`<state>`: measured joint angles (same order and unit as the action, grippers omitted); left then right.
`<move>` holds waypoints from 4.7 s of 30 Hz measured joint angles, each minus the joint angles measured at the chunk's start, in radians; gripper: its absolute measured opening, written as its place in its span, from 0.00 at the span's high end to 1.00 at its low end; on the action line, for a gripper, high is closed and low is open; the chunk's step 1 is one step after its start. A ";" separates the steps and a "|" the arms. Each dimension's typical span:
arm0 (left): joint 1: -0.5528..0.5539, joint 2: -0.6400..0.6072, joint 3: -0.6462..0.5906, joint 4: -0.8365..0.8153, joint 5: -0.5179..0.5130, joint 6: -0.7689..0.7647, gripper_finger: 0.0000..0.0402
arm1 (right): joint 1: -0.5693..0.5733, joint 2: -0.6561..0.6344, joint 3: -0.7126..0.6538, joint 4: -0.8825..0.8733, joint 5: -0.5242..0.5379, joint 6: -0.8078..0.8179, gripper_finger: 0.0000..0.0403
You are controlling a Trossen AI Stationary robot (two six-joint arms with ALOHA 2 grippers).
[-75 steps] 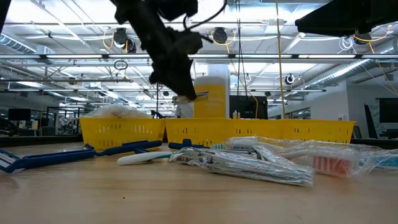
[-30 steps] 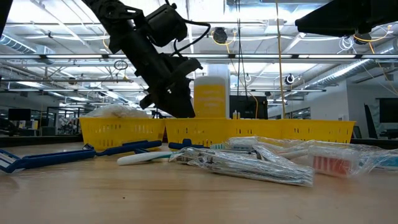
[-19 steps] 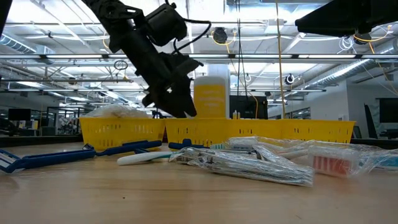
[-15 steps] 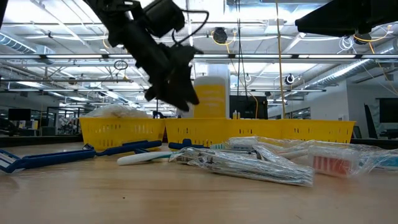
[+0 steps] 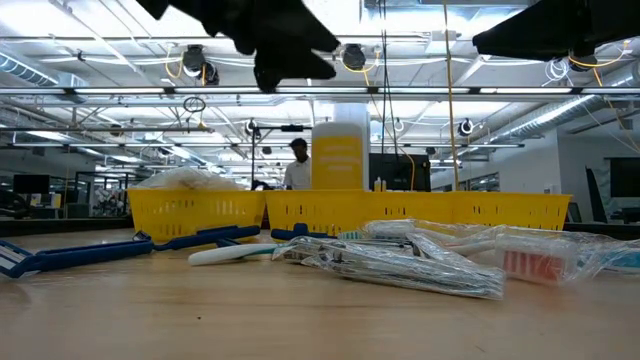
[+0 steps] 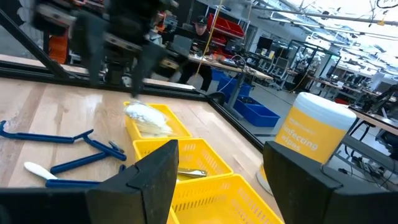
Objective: Pick & Place Travel size toiletries
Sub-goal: Put the silver nail cutter into the middle left yellow bin
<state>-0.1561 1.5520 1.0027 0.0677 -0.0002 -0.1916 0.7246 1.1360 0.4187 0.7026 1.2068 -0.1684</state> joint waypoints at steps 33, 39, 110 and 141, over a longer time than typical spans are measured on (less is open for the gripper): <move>-0.166 0.422 0.259 -0.170 -0.003 0.278 0.54 | -0.018 0.000 -0.001 -0.036 -0.006 0.053 0.45; -0.149 0.459 0.259 -0.168 -0.028 0.302 0.54 | -0.018 0.000 0.000 -0.038 -0.006 0.058 0.45; -0.135 0.499 0.258 -0.218 -0.026 0.237 0.98 | -0.018 0.000 -0.001 -0.057 -0.004 0.061 0.45; -0.156 0.377 0.258 -0.188 -0.023 0.257 0.97 | -0.018 0.000 -0.001 -0.060 -0.004 0.060 0.45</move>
<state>-0.3118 1.9289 1.2606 -0.1205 -0.0231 0.0649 0.7065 1.1358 0.4179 0.6422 1.2030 -0.1081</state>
